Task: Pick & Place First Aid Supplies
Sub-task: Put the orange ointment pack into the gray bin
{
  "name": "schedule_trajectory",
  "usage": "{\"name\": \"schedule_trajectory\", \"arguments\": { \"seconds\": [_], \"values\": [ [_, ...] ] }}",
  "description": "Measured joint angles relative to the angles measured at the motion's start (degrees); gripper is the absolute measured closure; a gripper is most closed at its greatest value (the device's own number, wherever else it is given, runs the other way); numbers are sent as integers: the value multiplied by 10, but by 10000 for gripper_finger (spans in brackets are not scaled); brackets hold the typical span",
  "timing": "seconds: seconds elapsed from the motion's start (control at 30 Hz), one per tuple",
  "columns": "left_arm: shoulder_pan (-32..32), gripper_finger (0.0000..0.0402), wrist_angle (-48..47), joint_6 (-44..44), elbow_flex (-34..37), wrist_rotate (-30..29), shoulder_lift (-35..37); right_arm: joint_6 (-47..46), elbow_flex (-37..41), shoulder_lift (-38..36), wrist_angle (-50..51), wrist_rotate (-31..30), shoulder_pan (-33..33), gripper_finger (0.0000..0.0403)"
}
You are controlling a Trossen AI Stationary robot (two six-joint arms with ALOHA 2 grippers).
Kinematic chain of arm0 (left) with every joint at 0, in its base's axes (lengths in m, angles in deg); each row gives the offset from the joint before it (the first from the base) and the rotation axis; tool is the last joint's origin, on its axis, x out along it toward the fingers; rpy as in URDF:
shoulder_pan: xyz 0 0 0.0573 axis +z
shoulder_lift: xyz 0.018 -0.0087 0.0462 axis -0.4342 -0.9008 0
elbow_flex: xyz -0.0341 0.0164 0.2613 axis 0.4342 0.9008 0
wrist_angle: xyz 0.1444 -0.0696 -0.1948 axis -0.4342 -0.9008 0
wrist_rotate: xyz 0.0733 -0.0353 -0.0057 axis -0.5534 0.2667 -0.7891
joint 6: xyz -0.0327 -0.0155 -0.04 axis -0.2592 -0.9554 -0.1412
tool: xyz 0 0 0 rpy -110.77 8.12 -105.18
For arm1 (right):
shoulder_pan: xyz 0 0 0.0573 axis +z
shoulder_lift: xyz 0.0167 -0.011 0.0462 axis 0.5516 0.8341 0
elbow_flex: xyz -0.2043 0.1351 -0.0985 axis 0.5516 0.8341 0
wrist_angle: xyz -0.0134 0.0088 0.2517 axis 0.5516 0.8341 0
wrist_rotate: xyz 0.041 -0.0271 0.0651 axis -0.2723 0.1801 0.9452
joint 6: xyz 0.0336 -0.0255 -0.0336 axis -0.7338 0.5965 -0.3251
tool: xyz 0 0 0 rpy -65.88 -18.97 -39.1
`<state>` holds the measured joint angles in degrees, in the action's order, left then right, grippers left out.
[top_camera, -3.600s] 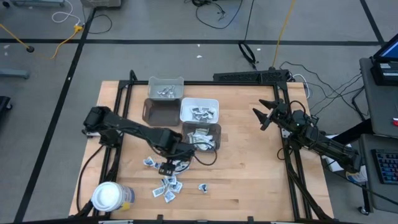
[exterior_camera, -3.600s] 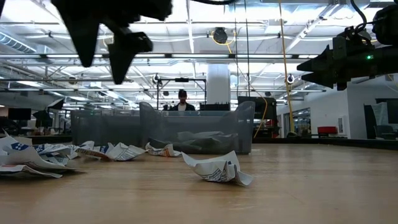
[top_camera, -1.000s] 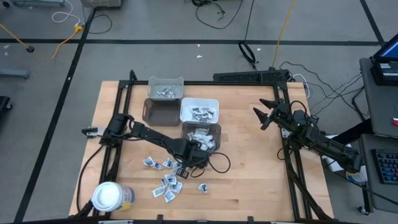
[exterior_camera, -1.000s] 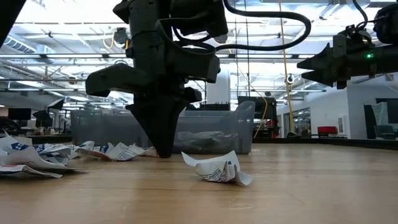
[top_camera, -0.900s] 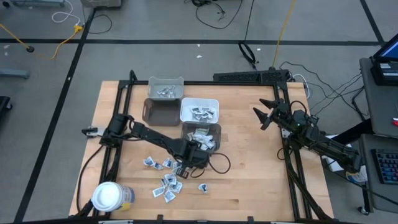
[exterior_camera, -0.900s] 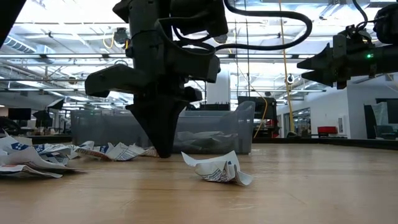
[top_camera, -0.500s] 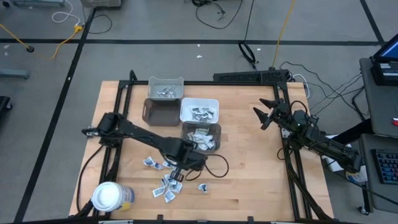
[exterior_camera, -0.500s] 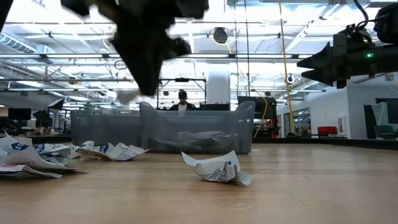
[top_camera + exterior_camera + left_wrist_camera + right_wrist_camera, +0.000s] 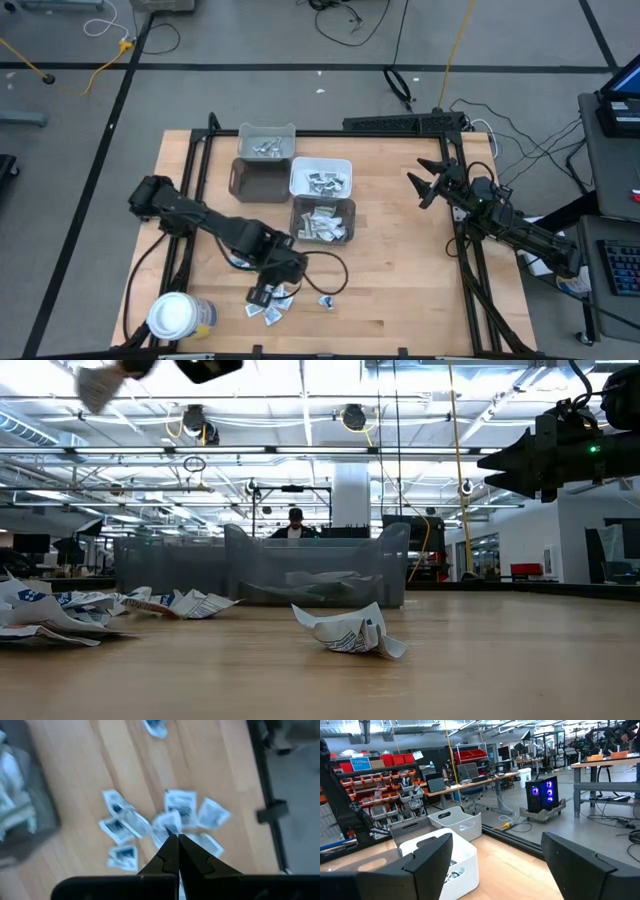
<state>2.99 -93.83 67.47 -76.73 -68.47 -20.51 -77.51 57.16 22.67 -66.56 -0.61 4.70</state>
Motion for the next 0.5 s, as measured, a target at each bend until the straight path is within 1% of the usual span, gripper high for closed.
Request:
{"name": "schedule_trajectory", "arguments": {
  "seconds": [0.07, 0.13, 0.17, 0.33, 0.5],
  "values": [
    [5, 401, -3, 3, 14, 15, 13, 0, 0, 0, 0, 0, 0, 105],
    [28, 401, -2, 19, 27, 31, 26, 0, 0, 0, 0, 0, 0, 105],
    [45, 401, -2, 27, 31, 30, 35, 0, 0, 0, 0, 0, 0, 105],
    [154, 401, -31, 77, 35, 27, 55, 0, 0, 0, 0, 0, 0, 105],
    [286, 401, -68, 150, 35, 28, 56, 0, 0, 0, 0, 0, 0, 105]
  ]
}}
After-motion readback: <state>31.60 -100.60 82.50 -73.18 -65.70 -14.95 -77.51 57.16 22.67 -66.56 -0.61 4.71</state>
